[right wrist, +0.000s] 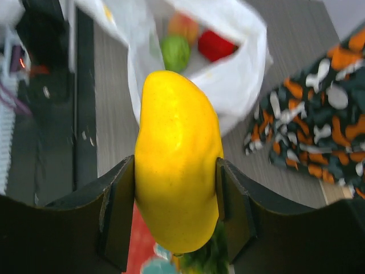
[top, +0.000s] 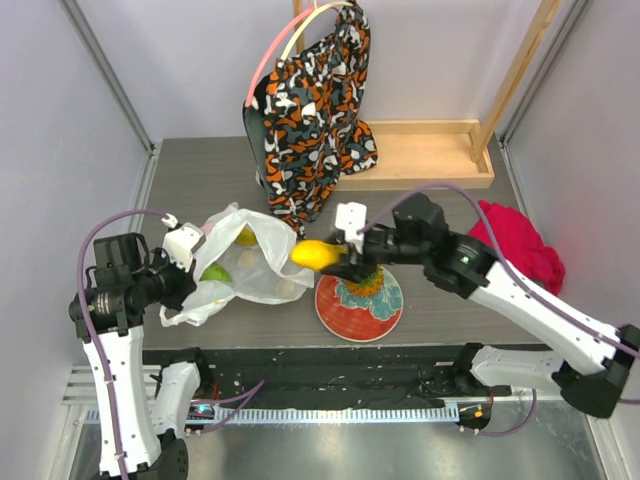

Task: Take the fake fruits out of the plastic bag
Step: Place the fake fruit on the plate.

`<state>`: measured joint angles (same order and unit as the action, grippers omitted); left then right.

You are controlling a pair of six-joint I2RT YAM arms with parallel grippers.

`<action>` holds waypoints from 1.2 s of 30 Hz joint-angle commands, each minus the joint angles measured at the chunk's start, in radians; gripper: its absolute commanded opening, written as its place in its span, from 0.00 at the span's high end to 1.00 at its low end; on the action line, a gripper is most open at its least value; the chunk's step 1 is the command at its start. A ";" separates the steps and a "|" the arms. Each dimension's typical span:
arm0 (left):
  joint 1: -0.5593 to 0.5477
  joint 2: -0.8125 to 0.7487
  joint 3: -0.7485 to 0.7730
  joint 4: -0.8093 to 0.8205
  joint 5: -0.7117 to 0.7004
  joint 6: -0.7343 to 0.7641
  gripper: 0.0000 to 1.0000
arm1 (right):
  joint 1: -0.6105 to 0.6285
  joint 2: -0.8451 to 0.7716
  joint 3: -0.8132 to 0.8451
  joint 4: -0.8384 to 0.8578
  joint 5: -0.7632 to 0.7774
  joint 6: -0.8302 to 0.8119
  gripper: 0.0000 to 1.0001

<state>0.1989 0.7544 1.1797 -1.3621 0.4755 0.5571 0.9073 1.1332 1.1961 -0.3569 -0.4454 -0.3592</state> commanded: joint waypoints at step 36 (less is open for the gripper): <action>0.005 0.046 -0.017 -0.008 0.005 -0.034 1.00 | -0.148 -0.381 -0.767 -0.229 0.074 -1.149 0.68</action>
<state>0.1989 0.8005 1.1633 -1.3621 0.4725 0.5434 0.7837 0.7635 0.4572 -0.6121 -0.3653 -1.4269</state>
